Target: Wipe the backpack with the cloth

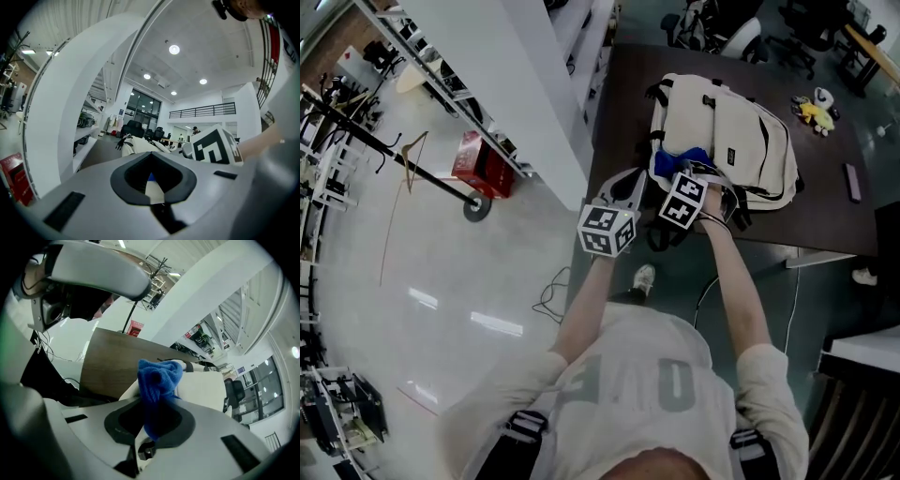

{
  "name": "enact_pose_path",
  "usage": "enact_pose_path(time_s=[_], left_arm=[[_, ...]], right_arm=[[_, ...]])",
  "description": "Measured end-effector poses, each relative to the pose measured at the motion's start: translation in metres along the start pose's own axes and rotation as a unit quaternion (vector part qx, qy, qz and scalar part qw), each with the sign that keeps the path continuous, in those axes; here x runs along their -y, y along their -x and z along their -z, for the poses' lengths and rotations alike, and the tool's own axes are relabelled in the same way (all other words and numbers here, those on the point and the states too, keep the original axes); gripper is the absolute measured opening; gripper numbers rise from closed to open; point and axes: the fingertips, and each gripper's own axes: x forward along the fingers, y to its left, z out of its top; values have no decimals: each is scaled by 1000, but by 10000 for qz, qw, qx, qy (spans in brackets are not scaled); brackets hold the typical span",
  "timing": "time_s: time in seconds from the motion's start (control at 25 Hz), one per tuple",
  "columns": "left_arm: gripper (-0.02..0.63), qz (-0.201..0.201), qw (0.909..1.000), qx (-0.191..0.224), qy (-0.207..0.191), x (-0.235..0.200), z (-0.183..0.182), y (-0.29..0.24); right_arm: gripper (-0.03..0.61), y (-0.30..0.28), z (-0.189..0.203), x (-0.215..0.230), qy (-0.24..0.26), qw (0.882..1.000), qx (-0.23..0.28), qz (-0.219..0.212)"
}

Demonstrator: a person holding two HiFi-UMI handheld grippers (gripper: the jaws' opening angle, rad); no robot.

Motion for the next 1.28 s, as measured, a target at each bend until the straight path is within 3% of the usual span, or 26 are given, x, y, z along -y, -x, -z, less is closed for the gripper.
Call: enact_pose_path(time_s=[0.48,0.68,0.8,1.0,1.28], left_arm=[[5,21,9998,-155,118,19,23,44],[5,107,9998,-173,54,35,28,55],[5,99,9999,-134,-24,39,25,63],[5,66,9999,-76,54,40,24,56],[5,442,9989,120,-78,62,4,-7]], right_arm=[[41,23,4,-43,56,10000,-59,41],[41,23,13,-102,19,9968,-29,-799],[41,32,25,-118,-149,9991,75,-383],[41,55,31,-88,-541,9977,393,56],[41,96,43,27,-1190,9842,940,912]])
